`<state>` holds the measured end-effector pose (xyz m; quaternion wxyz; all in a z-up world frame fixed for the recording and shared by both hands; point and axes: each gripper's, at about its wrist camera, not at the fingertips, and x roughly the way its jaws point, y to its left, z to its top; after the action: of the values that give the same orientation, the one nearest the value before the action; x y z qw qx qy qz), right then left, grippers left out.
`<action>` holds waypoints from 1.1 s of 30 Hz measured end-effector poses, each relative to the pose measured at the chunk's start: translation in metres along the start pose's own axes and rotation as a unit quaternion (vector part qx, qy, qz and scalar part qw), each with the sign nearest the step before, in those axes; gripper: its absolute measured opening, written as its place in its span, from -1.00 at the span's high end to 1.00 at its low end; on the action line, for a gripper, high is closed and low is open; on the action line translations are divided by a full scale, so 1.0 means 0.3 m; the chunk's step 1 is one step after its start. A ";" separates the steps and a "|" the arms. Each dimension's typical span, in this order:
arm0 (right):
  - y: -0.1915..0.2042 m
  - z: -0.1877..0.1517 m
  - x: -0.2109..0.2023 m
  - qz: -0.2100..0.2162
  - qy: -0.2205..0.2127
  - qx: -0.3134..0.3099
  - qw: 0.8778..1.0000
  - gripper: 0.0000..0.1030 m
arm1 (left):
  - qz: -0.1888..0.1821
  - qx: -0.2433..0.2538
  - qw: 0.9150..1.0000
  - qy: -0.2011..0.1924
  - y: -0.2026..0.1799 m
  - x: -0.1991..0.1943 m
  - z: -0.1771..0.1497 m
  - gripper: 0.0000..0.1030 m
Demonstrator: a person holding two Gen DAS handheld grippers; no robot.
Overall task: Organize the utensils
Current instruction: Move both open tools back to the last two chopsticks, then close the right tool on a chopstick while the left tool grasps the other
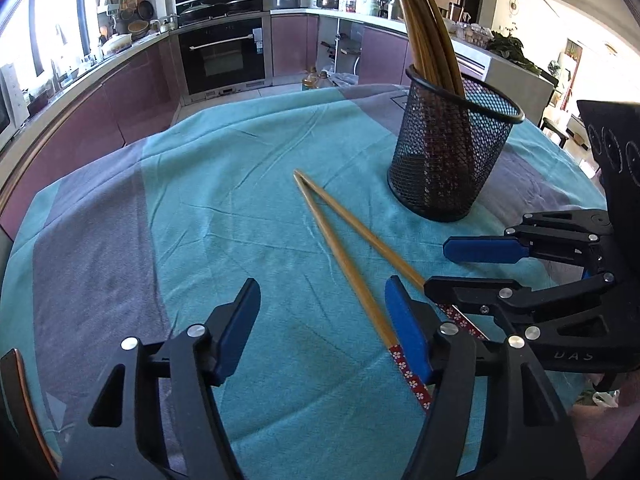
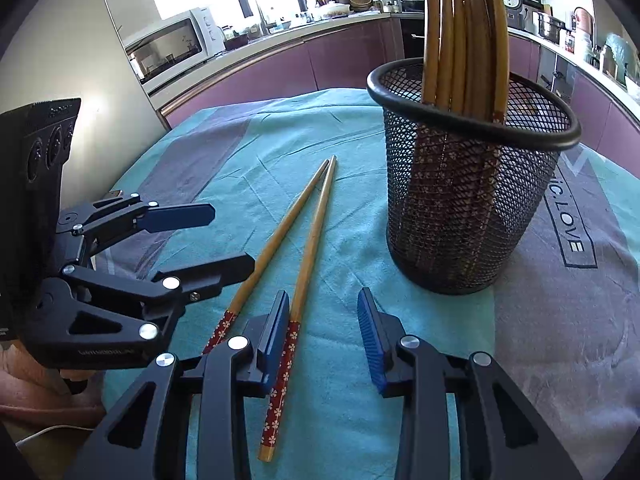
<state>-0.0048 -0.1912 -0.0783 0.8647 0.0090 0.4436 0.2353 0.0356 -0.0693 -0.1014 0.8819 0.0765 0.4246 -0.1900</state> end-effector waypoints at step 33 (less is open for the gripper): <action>-0.002 0.064 0.068 -0.021 -0.010 0.000 1.000 0.88 | -0.015 -0.033 0.999 0.032 0.046 0.075 0.063 0.75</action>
<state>0.0204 -0.1796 -0.0823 0.8740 0.0018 0.4348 0.2167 0.0675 -0.0683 -0.1073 0.8669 0.0469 0.4600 -0.1861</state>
